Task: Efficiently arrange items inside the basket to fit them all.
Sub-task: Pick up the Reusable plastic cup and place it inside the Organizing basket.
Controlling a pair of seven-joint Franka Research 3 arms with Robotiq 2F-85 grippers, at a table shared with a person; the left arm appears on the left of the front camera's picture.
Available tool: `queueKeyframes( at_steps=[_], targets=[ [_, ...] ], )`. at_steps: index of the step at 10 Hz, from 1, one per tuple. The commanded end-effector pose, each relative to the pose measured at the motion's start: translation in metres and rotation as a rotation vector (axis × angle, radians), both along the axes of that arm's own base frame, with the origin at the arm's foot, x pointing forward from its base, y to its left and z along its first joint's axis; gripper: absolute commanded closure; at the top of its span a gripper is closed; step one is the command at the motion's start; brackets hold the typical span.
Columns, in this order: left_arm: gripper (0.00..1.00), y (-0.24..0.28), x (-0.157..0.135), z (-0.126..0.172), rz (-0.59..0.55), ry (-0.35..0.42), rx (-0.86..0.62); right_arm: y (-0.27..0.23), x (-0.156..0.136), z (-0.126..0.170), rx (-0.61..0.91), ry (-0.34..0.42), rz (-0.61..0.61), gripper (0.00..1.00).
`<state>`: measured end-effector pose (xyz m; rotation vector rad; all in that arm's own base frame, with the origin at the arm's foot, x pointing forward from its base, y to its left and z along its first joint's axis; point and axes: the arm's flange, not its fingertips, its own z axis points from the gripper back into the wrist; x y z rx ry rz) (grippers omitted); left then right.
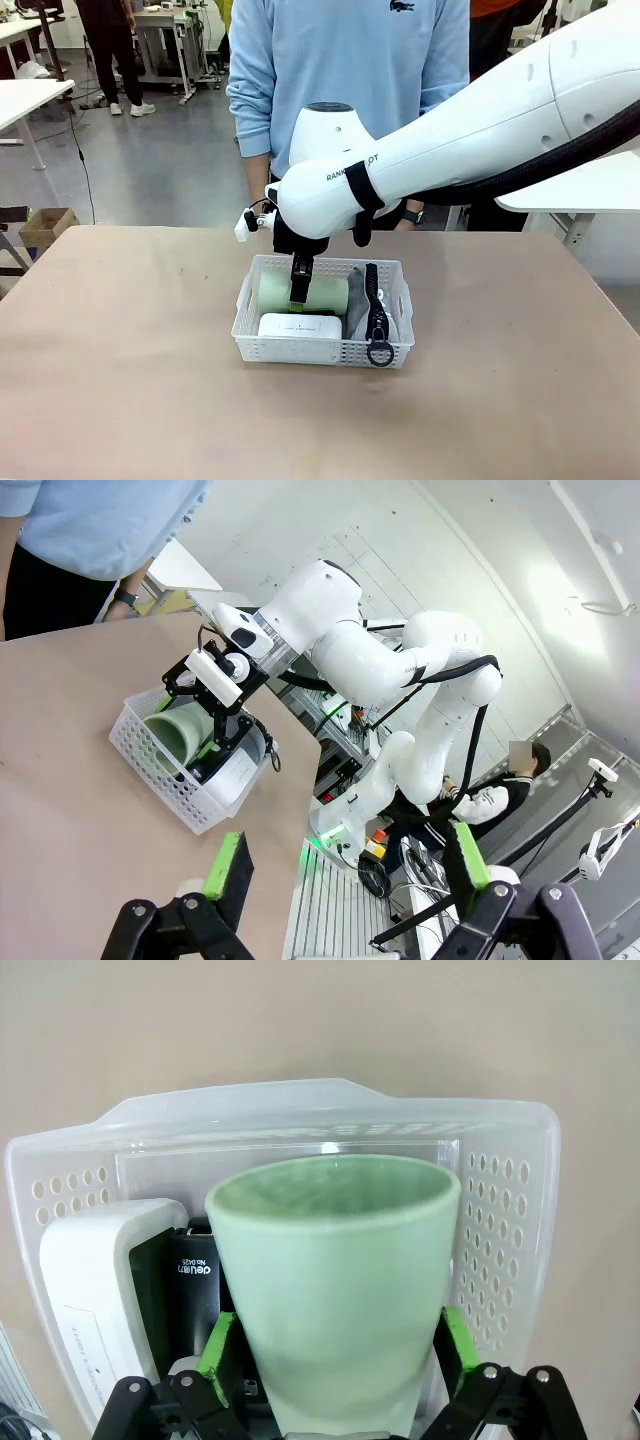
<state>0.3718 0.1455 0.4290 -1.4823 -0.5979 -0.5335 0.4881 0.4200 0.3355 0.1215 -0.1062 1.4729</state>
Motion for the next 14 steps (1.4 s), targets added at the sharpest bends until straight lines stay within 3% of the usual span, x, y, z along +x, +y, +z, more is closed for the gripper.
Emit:
queueKeyframes(
  at_steps=[1,9,12,13,14],
  targets=[
    [0.00,-0.001,-0.003,0.001,-0.001,-0.007,-0.004,0.006,0.000,0.006,-0.026,-0.007,-0.007,0.00],
    [0.00,-0.001,-0.003,0.001,-0.001,-0.007,-0.004,-0.005,-0.008,0.021,-0.002,-0.032,-0.004,0.00],
    [0.00,-0.001,-0.003,0.001,-0.001,-0.007,-0.004,-0.064,-0.021,0.083,0.053,-0.060,-0.076,0.00],
    [0.00,-0.001,-0.003,0.001,-0.001,-0.007,-0.004,-0.098,-0.031,0.112,0.096,-0.023,-0.089,0.00],
    [0.00,-0.001,-0.003,0.001,-0.001,-0.007,-0.004,-0.132,-0.036,0.130,0.156,0.089,-0.126,0.00]
  ],
)
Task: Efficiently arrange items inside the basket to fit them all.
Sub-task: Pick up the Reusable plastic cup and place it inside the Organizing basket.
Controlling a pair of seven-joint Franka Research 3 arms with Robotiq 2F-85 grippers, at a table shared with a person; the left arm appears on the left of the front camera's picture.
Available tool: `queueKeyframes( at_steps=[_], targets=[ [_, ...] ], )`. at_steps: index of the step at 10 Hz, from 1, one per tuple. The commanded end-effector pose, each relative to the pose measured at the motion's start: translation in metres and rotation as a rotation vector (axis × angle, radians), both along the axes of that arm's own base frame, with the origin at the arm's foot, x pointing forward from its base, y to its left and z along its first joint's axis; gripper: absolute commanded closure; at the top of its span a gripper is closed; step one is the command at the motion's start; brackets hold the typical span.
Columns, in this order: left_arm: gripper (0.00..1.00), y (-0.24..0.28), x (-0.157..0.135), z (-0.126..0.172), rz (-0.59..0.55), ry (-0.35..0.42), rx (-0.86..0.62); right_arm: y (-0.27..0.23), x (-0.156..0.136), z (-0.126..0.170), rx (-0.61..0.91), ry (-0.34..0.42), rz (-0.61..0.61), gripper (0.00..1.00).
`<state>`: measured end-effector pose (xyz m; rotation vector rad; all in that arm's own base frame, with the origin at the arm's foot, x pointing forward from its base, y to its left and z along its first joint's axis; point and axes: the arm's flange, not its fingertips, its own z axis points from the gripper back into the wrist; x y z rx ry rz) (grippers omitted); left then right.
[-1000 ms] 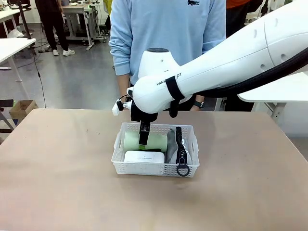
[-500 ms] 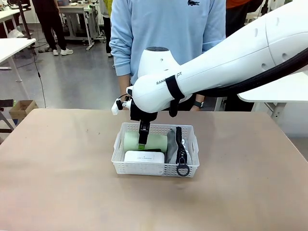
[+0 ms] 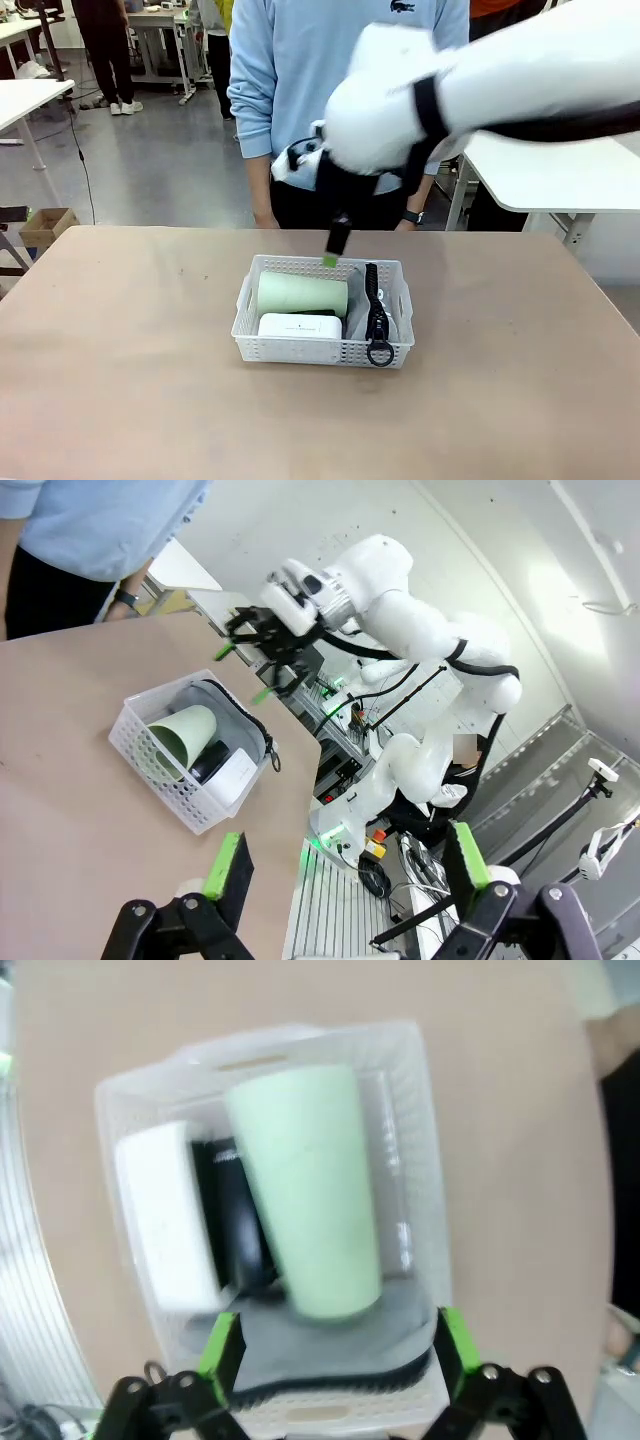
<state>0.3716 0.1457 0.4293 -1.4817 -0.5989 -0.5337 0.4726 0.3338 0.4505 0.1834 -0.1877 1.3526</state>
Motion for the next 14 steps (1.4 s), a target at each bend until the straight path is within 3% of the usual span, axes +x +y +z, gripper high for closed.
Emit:
queueKeyframes(
  at_steps=[1,2,4,5,6,7,8,10,12,13,14],
  targets=[
    [0.00,-0.002,-0.003,0.001,-0.001,-0.006,-0.004,-0.084,-0.025,0.028,0.154,0.149,-0.031,0.00],
    [0.00,-0.002,-0.003,0.001,-0.001,-0.006,-0.004,-0.124,-0.031,0.037,0.258,0.157,-0.129,0.00],
    [0.00,-0.002,-0.003,0.001,-0.001,-0.006,-0.004,-0.214,-0.052,0.040,0.540,0.162,-0.439,0.00],
    [0.00,-0.002,-0.003,0.001,-0.001,-0.006,-0.004,-0.260,-0.068,0.035,0.701,0.179,-0.490,0.00],
    [0.00,-0.002,-0.003,0.001,-0.001,-0.006,-0.004,-0.305,-0.081,0.026,0.857,0.224,-0.598,0.00],
    [0.00,-0.002,-0.003,0.001,-0.001,-0.006,-0.004,-0.351,-0.096,0.012,1.073,0.351,-0.600,0.00],
    [0.00,-0.002,-0.003,0.001,-0.001,-0.006,-0.004,-0.388,-0.110,-0.006,1.186,0.387,-0.660,0.00],
    [0.00,-0.002,-0.003,0.001,-0.001,-0.006,-0.004,-0.453,-0.130,-0.049,1.272,0.482,-0.785,0.00],
    [0.00,-0.002,-0.003,0.001,-0.001,-0.006,-0.004,-0.477,-0.136,-0.097,1.229,0.528,-0.735,0.00],
    [0.00,-0.002,-0.003,0.001,-0.001,-0.006,-0.004,-0.463,-0.151,-0.052,1.271,0.494,-0.797,0.00],
    [0.00,-0.002,-0.003,0.001,-0.001,-0.006,-0.004,-0.463,-0.151,-0.052,1.271,0.494,-0.797,0.00]
  ],
)
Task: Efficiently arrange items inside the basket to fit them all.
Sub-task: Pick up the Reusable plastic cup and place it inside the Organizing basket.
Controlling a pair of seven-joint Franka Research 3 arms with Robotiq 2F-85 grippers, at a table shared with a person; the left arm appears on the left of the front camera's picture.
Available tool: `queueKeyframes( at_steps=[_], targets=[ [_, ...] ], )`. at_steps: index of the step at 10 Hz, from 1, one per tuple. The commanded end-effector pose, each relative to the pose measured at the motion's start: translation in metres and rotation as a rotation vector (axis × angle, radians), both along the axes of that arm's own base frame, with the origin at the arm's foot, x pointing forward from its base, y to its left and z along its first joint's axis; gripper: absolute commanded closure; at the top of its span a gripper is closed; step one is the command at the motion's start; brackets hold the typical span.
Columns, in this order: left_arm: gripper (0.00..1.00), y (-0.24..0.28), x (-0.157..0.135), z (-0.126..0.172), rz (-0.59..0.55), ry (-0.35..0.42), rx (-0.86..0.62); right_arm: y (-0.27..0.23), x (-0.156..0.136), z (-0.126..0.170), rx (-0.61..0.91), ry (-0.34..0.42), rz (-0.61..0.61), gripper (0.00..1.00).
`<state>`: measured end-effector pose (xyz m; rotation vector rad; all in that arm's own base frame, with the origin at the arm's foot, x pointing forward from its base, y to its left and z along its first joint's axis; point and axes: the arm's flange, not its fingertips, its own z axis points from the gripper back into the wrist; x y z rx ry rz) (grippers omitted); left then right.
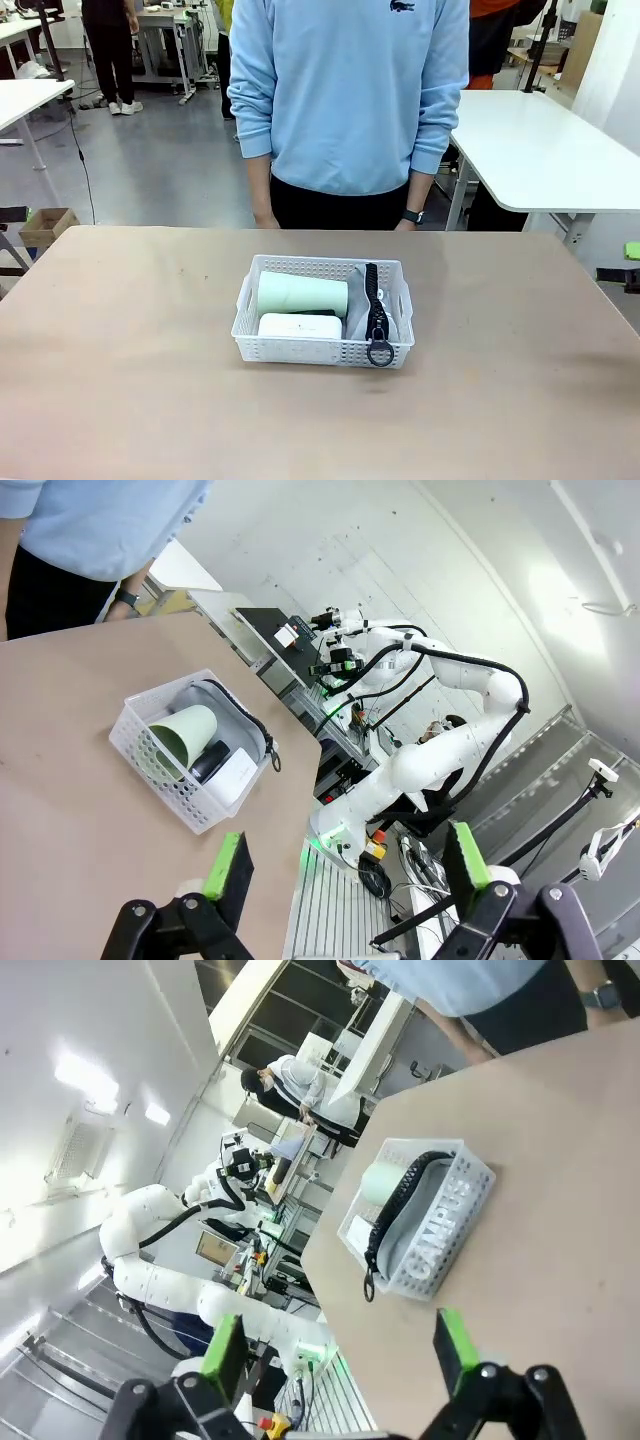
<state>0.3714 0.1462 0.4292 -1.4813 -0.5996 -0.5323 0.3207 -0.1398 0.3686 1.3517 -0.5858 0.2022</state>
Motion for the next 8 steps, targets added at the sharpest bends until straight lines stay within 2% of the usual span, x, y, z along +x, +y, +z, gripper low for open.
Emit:
queueKeyframes(
  at_steps=[1,8],
  targets=[
    [0.00,-0.0021,-0.0028,0.0008,-0.003,-0.007,-0.004,0.0104,0.0007,0.0297,-0.012,-0.018,-0.013,0.00],
    [0.00,-0.0021,-0.0028,0.0008,-0.003,-0.007,-0.004,0.0104,0.0007,0.0297,-0.012,-0.018,-0.013,0.00]
  ],
)
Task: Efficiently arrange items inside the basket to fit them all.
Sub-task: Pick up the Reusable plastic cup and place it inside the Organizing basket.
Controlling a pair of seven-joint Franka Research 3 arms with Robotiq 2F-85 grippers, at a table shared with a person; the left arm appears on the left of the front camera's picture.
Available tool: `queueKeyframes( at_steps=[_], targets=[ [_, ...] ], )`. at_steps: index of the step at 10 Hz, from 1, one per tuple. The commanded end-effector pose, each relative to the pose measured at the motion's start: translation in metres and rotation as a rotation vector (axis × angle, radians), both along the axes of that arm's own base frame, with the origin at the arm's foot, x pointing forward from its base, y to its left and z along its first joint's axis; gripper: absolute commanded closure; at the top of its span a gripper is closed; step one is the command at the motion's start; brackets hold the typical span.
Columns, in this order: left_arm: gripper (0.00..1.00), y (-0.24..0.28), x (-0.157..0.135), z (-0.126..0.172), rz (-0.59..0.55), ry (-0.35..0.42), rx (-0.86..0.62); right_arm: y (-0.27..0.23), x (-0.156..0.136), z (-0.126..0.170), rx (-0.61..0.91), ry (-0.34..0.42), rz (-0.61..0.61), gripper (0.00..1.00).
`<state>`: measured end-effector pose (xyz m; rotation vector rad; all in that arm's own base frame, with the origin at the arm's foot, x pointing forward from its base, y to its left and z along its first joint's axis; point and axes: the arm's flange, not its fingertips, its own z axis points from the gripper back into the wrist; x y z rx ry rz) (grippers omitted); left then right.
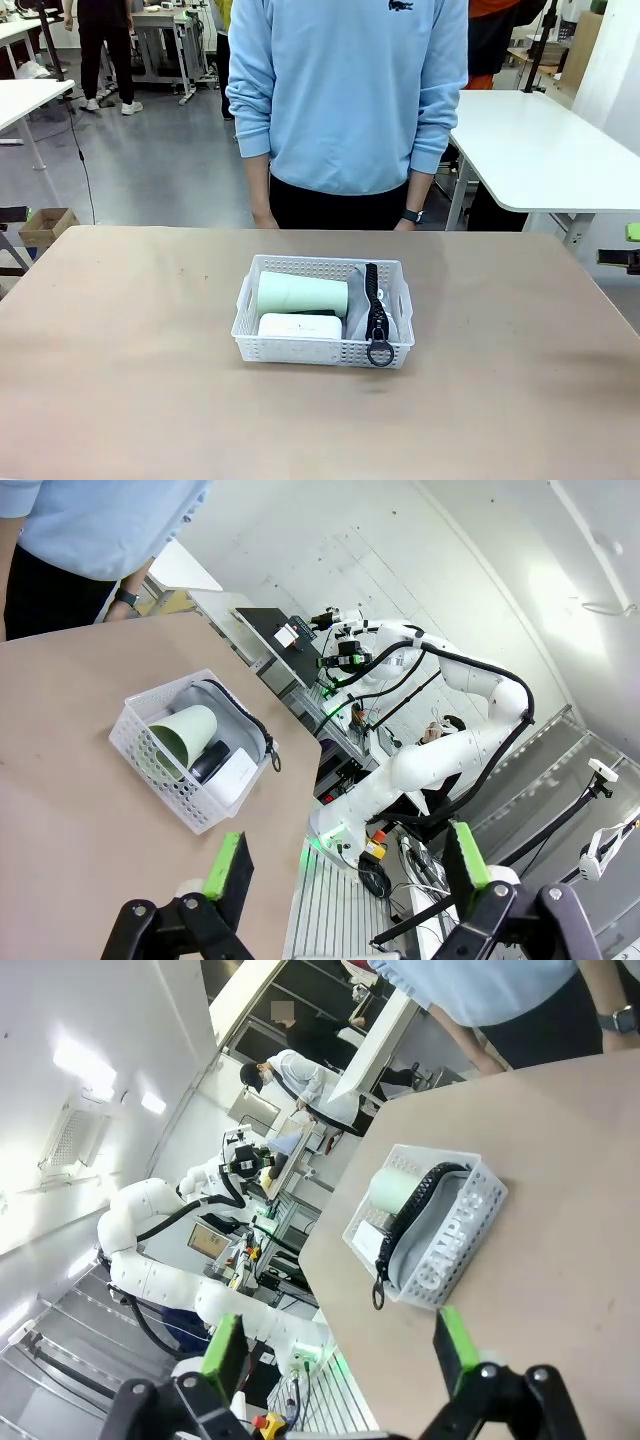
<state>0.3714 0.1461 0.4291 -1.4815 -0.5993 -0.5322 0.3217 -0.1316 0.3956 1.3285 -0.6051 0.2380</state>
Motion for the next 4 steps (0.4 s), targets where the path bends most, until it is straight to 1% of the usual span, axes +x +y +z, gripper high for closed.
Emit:
queueKeyframes(
  at_steps=[1,4],
  targets=[
    [0.00,-0.0020,-0.0029,0.0009,-0.003,-0.007,-0.004,0.0023,-0.0003,0.0028,0.013,0.016,-0.020,0.00],
    [0.00,-0.0020,-0.0029,0.0009,-0.003,-0.007,-0.004,0.0023,-0.0003,0.0028,0.013,0.016,-0.020,0.00]
  ],
)
